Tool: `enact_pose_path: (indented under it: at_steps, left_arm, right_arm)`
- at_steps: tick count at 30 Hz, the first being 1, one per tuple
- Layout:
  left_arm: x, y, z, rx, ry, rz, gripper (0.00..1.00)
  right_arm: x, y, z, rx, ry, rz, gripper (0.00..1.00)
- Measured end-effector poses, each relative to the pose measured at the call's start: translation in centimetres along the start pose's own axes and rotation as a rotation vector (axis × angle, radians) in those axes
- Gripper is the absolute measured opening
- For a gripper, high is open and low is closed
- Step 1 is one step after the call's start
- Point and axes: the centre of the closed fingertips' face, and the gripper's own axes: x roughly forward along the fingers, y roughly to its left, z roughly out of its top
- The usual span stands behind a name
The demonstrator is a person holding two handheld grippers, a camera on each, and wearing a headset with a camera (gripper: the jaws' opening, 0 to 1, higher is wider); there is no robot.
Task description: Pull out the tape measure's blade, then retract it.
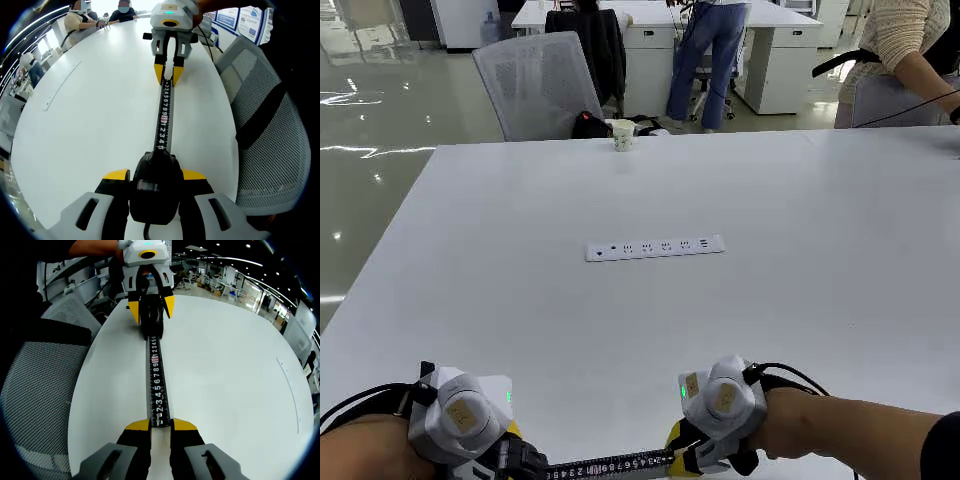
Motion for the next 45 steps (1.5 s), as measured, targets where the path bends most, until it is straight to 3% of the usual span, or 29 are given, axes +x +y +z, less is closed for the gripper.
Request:
enact_pose_path:
  at_steps: [45]
  left_arm:
    - [0.1,-0.1,0.0,-0.004,-0.003,0.002,0.32]
  right_arm:
    - [-1.4,0.0,-1.9,0.023,0.002,0.0,0.1]
